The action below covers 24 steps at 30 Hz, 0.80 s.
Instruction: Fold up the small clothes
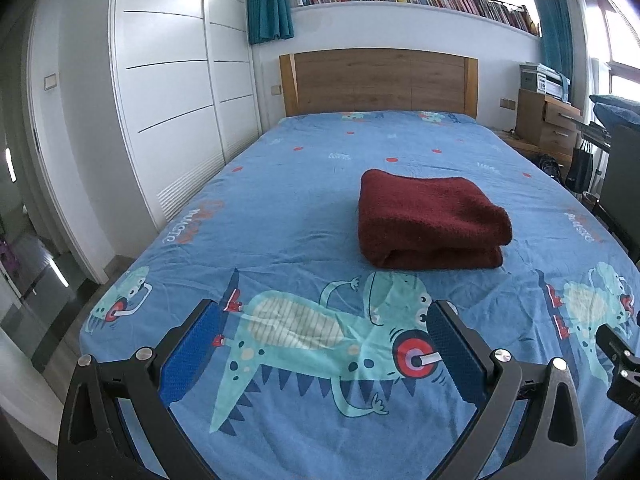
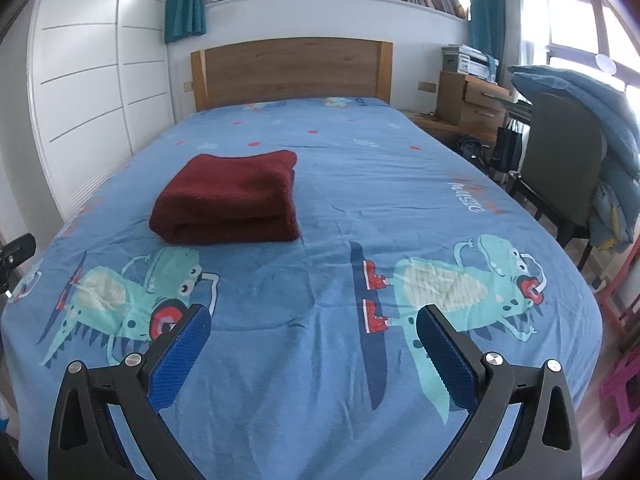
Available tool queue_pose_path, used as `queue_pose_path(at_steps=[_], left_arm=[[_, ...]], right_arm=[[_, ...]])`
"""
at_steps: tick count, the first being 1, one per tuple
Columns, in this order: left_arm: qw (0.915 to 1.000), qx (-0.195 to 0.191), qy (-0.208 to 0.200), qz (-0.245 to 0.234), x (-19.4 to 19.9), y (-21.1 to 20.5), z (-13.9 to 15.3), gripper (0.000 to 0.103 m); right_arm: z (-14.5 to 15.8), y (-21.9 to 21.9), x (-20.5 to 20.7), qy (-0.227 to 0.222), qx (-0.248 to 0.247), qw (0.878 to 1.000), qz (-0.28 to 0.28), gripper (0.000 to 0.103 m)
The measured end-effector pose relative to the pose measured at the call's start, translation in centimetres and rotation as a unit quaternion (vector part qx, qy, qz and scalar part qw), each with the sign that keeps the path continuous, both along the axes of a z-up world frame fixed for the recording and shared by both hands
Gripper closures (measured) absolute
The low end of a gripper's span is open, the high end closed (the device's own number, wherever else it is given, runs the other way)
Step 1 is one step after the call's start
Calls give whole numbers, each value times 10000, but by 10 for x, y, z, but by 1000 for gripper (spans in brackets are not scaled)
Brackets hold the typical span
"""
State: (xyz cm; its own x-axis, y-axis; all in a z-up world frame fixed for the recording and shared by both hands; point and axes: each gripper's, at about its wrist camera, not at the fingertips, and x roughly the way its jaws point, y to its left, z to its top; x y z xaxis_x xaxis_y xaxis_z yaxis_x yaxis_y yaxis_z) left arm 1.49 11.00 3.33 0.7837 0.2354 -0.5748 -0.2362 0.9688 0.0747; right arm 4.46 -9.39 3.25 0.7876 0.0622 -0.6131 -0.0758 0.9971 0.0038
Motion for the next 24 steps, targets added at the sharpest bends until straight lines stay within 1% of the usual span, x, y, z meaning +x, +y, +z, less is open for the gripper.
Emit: queue_pose_path(at_steps=[14,24], left_arm=[[9999,-32,61,-114,2,-7,-5,1],[9998,-31,141,-140,5,-9,-12,1]], right_arm=[[-8,-10,-2,32,-78,9999,-133,0],[-11,-7,-3,42,-132,9999,-100,0]])
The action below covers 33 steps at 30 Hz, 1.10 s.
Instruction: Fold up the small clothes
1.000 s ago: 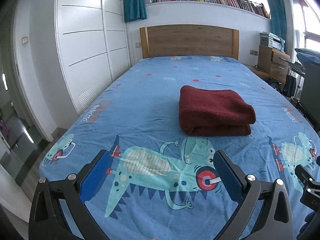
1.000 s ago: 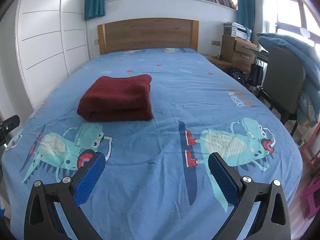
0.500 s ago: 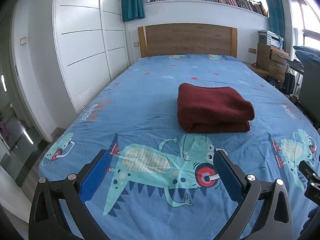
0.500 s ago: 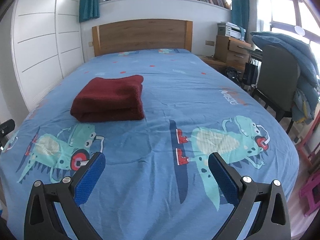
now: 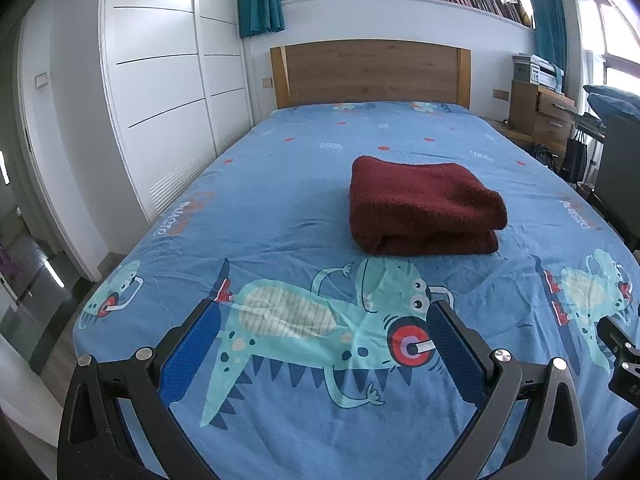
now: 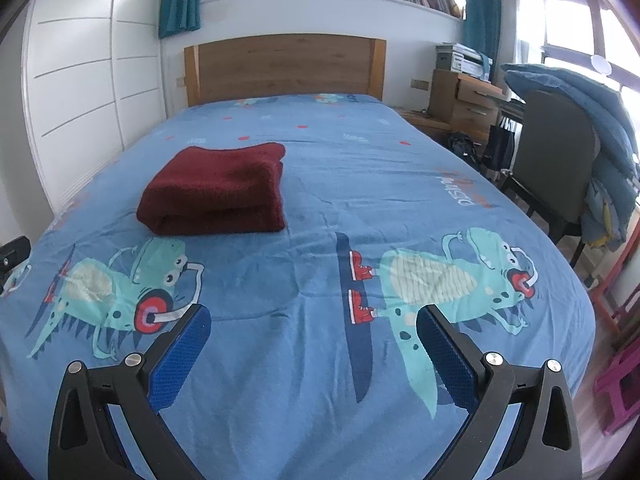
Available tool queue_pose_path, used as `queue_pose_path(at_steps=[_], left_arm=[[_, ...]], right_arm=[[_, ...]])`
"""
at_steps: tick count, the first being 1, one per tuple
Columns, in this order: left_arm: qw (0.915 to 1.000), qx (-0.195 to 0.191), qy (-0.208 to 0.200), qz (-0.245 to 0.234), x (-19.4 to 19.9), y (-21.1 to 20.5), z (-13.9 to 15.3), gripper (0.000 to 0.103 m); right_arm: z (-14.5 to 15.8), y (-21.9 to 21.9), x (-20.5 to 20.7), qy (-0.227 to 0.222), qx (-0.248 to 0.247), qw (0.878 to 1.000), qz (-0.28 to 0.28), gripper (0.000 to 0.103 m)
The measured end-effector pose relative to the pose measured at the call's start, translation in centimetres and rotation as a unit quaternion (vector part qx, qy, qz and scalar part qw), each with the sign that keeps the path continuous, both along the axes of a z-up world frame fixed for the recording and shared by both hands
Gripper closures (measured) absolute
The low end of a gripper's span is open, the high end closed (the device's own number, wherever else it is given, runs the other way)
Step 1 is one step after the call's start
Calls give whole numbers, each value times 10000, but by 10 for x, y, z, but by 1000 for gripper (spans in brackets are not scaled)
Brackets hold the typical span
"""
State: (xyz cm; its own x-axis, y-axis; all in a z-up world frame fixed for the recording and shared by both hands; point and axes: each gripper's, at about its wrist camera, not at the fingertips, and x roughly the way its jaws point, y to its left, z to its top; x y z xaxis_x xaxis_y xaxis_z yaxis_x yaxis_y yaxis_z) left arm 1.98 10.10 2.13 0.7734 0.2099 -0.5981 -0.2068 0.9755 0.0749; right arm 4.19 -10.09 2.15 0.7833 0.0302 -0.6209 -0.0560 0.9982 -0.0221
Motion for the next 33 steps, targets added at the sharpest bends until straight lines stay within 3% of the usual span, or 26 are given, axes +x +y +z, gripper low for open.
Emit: queue_pose_path(at_steps=[33], left_arm=[[9998,-42,152,-93,0,-7,-11,1]], right_arm=[[6,0,1,-52,-164,9998,49,0]])
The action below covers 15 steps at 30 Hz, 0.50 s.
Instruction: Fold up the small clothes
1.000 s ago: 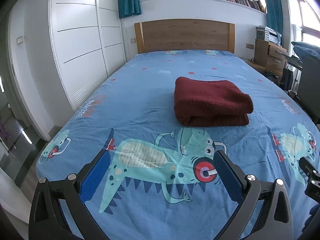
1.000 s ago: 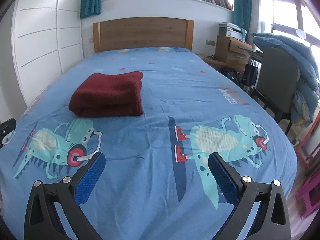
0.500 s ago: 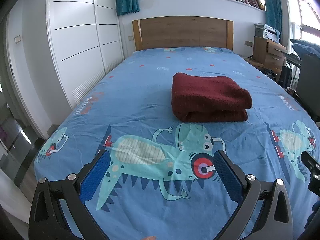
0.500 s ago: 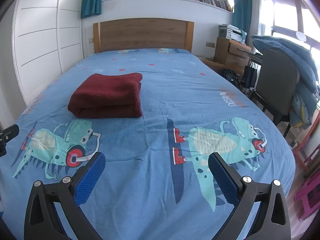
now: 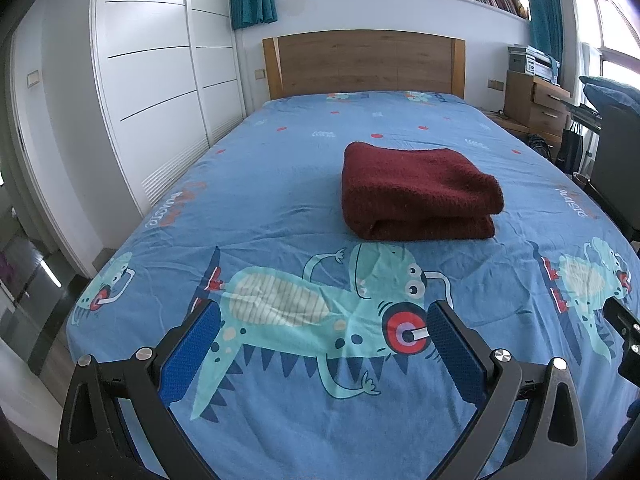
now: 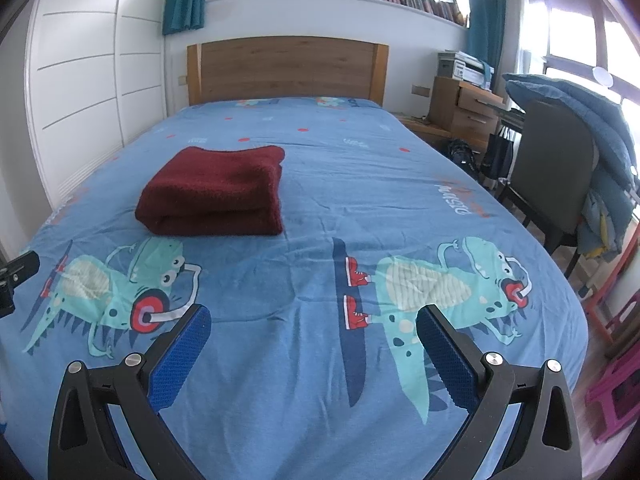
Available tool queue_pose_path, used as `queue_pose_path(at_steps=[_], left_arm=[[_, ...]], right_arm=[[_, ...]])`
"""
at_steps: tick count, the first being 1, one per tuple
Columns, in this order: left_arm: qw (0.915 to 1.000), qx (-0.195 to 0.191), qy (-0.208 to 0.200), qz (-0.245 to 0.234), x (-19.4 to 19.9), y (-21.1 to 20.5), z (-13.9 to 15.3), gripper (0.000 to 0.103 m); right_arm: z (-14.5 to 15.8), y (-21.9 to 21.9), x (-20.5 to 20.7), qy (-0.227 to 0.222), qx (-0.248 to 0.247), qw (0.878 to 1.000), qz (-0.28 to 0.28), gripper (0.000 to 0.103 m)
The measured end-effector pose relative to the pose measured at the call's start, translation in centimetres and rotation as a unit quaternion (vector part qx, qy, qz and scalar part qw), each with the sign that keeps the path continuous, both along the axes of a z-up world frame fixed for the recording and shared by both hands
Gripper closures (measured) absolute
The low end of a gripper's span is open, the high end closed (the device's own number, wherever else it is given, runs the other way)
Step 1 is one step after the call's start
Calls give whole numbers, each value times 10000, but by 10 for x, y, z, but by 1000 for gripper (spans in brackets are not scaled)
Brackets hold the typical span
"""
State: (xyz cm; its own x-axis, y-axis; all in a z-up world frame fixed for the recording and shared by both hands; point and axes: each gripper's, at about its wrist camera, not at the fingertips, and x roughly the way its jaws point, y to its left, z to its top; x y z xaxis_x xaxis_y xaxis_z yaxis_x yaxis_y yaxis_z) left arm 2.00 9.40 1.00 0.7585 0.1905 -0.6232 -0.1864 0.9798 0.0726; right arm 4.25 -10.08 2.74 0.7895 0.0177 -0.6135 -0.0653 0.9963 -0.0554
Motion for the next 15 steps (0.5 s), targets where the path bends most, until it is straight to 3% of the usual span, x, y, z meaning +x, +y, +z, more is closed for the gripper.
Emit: queue_pose_path(at_steps=[15], left_arm=[[10000,1,49,-14,-1,-1,-4,1]], right_arm=[[0,0,0,5,-25,10000,16,0]])
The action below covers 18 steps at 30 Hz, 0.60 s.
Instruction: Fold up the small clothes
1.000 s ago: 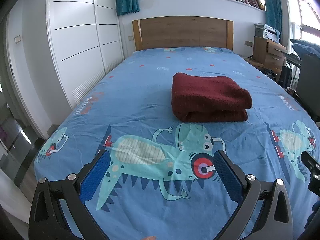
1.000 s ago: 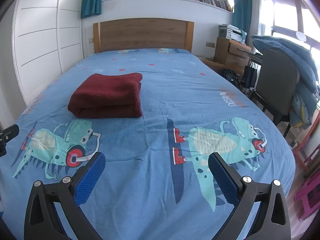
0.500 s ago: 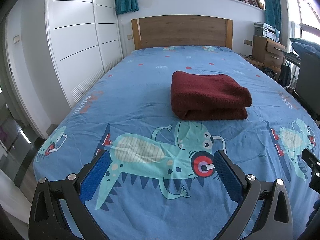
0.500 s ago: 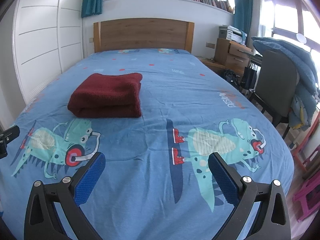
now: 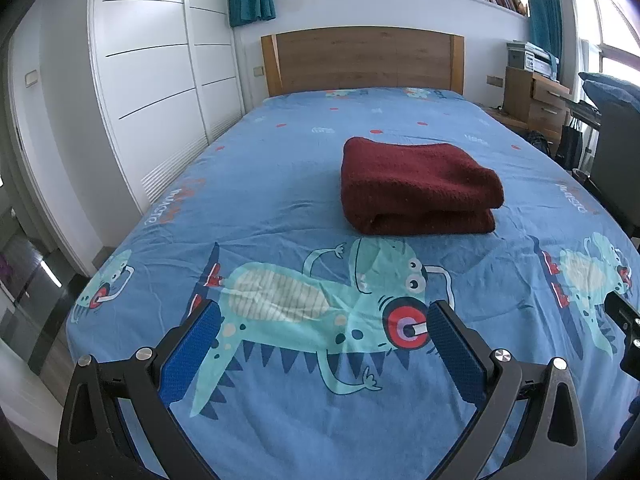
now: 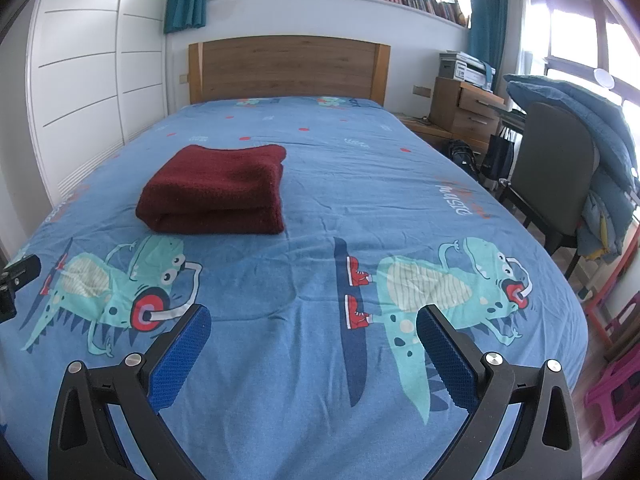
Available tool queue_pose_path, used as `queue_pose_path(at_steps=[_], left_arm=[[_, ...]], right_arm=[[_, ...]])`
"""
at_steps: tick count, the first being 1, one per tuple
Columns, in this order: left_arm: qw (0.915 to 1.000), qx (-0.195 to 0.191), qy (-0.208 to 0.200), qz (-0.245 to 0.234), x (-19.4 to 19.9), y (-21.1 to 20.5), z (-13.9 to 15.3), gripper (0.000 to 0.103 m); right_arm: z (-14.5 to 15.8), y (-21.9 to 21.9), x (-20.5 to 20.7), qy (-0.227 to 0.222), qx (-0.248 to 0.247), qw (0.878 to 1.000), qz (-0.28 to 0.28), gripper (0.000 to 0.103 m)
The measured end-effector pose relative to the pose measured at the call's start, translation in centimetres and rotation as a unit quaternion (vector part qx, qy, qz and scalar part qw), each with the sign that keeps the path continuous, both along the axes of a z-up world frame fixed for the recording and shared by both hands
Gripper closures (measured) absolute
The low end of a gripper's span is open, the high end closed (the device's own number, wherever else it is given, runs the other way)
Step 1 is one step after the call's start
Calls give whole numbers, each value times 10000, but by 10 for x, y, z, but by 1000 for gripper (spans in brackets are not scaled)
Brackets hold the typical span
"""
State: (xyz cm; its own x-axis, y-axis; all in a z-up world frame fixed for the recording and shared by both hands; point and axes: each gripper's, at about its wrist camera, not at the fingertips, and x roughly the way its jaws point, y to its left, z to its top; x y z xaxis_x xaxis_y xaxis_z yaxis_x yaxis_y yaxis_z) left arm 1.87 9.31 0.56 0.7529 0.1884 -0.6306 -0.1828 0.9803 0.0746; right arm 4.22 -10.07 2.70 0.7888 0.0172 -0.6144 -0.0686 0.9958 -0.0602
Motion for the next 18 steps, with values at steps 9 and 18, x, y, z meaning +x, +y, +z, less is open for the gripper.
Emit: queue_pose_path(at_steps=[9,18], left_arm=[[10000,4,2,-8,0,0,0,1],[10000,-5,26,-19,2,2,0,1]], right_arm=[[0,0,0,-2,-2,10000,3,0],[-2,-2,0,29,25,10000,-18,0]])
